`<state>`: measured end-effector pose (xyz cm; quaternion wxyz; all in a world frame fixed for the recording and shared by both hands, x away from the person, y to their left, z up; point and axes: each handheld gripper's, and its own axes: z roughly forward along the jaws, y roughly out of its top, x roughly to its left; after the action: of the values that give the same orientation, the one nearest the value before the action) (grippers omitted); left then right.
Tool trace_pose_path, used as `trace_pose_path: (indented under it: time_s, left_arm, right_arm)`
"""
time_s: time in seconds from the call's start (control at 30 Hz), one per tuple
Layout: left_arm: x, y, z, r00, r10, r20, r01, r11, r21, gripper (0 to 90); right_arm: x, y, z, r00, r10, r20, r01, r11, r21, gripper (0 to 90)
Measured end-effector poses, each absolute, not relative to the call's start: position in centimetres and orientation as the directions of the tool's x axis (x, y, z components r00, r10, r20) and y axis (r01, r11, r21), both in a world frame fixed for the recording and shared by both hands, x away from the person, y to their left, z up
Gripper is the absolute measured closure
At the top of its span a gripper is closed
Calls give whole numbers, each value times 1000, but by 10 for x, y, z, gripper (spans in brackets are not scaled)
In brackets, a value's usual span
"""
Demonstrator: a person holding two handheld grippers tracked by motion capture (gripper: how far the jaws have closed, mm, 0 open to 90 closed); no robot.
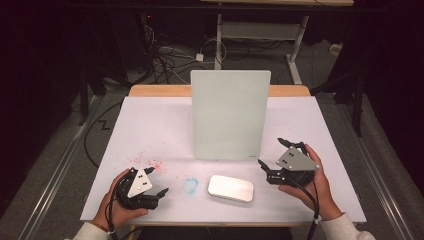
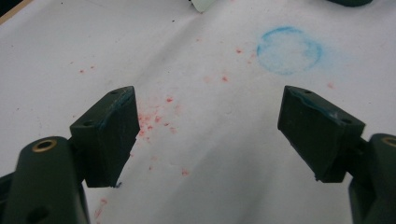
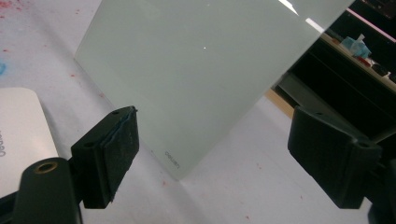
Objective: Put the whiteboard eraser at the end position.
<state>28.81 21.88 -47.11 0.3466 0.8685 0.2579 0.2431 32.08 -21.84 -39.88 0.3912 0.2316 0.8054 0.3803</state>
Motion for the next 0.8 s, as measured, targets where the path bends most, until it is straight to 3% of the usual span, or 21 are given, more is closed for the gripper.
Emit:
trace_pose_path:
  time_s: [0.8]
  left_arm:
    - [289, 220, -471, 741, 627, 240, 285, -617, 734, 198]
  right_arm:
    - [312, -258, -424, -548, 706, -449, 130, 602, 787, 177]
